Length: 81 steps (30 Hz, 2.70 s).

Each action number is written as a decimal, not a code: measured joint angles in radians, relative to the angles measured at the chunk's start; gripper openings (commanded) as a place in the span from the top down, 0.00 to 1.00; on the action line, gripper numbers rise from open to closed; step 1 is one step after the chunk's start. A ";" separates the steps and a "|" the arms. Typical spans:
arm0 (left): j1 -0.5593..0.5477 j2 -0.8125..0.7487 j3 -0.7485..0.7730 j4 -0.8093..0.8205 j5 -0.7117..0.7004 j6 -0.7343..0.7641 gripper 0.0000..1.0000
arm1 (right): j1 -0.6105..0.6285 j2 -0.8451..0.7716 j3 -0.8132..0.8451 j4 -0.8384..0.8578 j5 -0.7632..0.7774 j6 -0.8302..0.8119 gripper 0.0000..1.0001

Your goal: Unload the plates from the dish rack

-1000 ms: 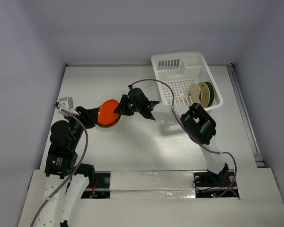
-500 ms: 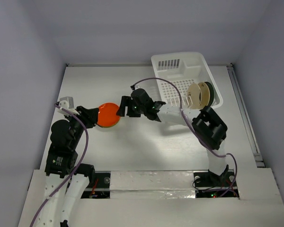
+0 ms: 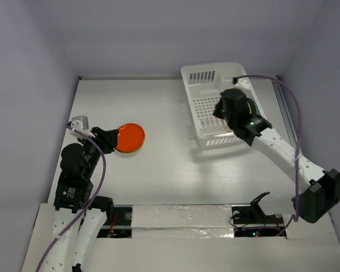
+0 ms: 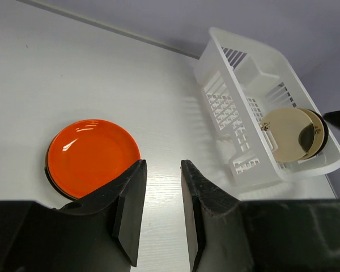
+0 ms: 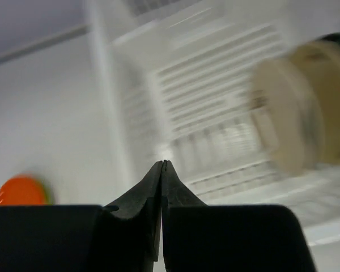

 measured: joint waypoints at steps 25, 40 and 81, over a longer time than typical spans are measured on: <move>0.001 0.016 -0.002 0.007 0.019 0.000 0.72 | -0.331 0.279 0.027 -0.234 0.192 -0.186 0.80; 0.001 0.016 -0.002 0.007 0.021 0.000 0.72 | -0.285 0.267 0.053 -0.264 0.250 -0.280 1.00; 0.001 0.000 -0.002 0.007 0.024 0.000 0.72 | 0.265 0.693 0.344 0.262 -0.529 0.210 0.96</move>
